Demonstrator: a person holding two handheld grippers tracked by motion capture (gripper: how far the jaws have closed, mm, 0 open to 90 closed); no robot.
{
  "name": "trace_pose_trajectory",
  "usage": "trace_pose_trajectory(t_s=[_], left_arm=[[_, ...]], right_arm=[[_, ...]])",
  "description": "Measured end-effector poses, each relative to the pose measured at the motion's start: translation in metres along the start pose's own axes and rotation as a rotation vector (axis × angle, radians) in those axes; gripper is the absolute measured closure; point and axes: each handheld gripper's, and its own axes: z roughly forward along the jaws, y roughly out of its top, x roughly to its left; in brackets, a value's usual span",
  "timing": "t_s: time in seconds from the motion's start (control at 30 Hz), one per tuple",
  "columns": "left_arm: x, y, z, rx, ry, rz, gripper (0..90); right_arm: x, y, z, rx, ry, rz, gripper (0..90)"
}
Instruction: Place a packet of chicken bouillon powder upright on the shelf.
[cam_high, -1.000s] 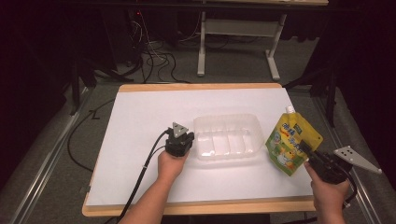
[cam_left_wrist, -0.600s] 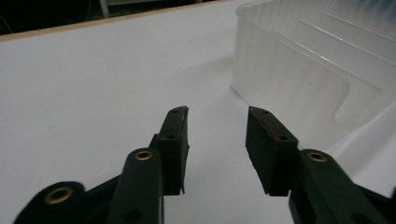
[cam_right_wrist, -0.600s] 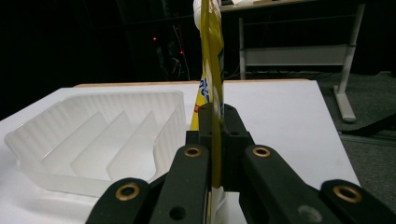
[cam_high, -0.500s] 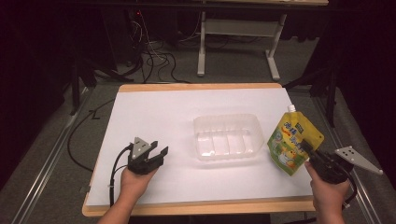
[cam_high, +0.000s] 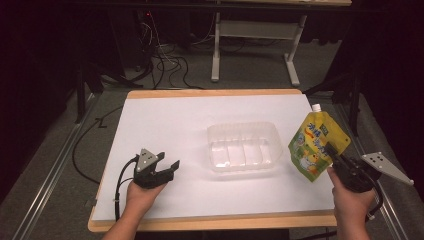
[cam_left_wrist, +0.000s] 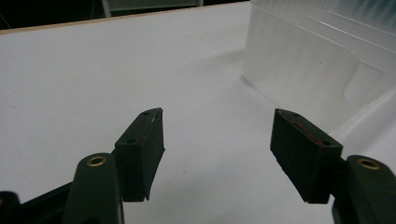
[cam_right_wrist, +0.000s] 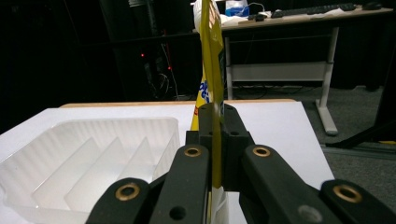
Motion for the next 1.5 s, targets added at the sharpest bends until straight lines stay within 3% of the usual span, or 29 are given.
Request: trace_pose_trajectory(t_s=[0.37, 0.7, 1.03, 1.5], left_arm=[[-0.008, 0.002, 0.000, 0.008, -0.032, 0.017, 34.6], [-0.008, 0.001, 0.000, 0.010, -0.037, 0.007, 34.6], [-0.009, 0.001, 0.002, 0.008, -0.035, 0.015, 34.2], [-0.011, 0.000, 0.001, 0.007, -0.043, 0.026, 34.2]], right_arm=[[0.006, 0.018, 0.003, -0.041, 0.015, 0.011, 90.0], [0.015, 0.039, 0.006, -0.076, 0.027, -0.014, 90.0], [0.033, 0.059, 0.013, -0.113, 0.091, -0.016, 90.0], [0.060, 0.058, 0.030, -0.095, 0.132, -0.037, 90.0]])
